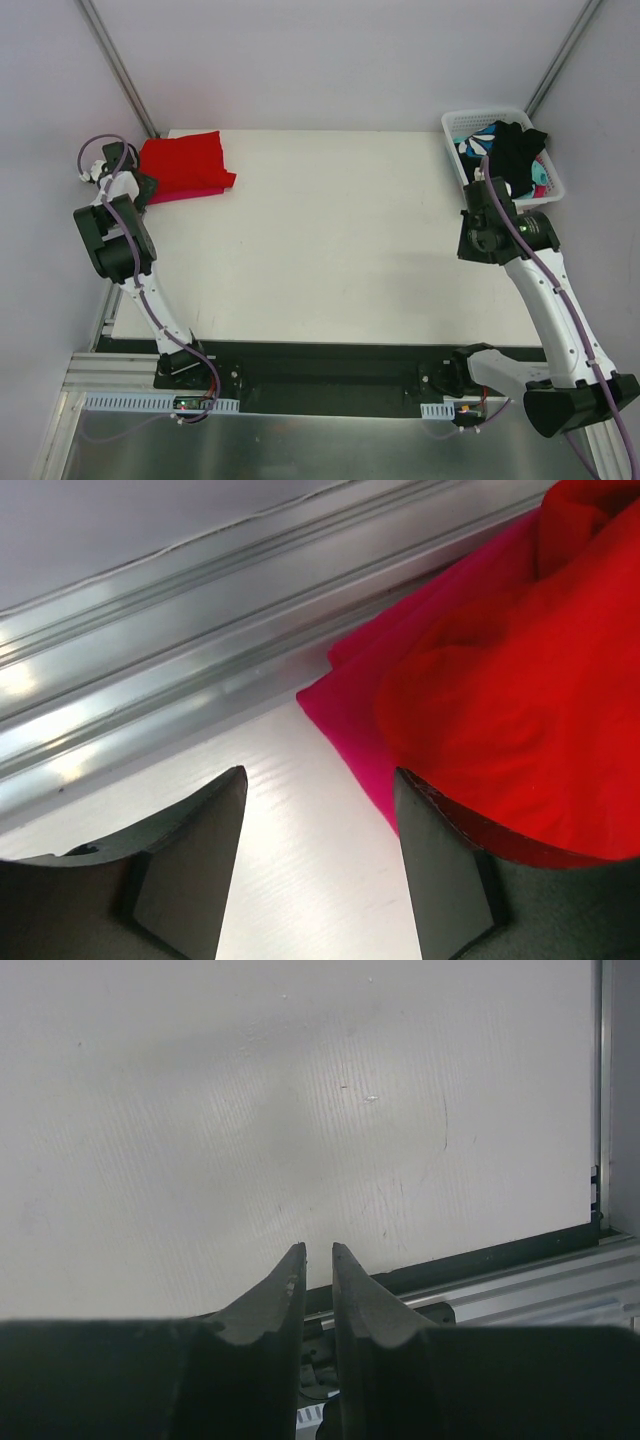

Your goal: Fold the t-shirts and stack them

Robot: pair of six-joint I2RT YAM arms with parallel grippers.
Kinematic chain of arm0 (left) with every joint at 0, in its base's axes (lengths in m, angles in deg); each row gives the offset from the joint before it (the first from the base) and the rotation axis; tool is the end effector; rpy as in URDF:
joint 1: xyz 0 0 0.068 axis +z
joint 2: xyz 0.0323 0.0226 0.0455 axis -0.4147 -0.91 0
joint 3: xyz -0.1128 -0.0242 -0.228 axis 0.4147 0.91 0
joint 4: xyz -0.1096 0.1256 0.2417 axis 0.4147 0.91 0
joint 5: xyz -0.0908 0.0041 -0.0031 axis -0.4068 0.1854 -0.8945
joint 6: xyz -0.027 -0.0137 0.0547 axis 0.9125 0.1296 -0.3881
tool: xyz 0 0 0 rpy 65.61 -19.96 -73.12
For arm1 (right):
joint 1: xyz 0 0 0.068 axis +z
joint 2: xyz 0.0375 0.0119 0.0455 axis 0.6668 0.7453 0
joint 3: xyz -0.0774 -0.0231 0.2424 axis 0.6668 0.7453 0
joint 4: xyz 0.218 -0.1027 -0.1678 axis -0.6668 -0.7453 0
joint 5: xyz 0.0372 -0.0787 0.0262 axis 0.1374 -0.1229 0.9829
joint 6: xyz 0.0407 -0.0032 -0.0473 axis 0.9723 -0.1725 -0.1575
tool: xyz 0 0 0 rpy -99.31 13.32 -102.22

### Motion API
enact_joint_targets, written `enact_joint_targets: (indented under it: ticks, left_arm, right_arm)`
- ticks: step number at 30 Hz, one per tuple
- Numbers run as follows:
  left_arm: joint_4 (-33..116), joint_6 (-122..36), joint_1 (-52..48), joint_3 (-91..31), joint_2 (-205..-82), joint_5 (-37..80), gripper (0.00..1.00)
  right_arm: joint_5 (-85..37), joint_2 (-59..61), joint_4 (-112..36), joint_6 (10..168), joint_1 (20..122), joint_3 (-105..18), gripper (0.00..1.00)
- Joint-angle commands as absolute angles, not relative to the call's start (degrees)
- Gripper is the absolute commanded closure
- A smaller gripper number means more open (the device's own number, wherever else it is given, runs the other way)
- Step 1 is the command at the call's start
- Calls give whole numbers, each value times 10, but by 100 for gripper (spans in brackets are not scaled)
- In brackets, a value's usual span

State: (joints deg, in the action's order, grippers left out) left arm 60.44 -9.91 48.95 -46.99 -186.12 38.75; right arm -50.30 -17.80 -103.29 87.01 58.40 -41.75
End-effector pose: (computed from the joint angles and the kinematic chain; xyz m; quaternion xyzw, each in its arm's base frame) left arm 0.4459 0.2110 0.1596 -0.5471 0.7461 0.0071 0.3794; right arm 0.2313 0.0528 0.3487 -0.0451 0.9393 -0.0979 0.3259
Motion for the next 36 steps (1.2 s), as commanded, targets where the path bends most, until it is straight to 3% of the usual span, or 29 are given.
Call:
enact_joint_targets:
  ticks: [1, 24, 36]
  left_arm:
    - [582, -83, 502, -515, -1887, 375, 40]
    - [466, -63, 492, -569, -1989, 333, 41]
    - [449, -65, 428, -504, -1912, 364, 41]
  right_arm:
    - [-513, -174, -1035, 854, 578, -428, 80]
    - [-468, -122, -1022, 860, 574, -455, 81]
    - [-456, -137, -1016, 864, 575, -445, 82]
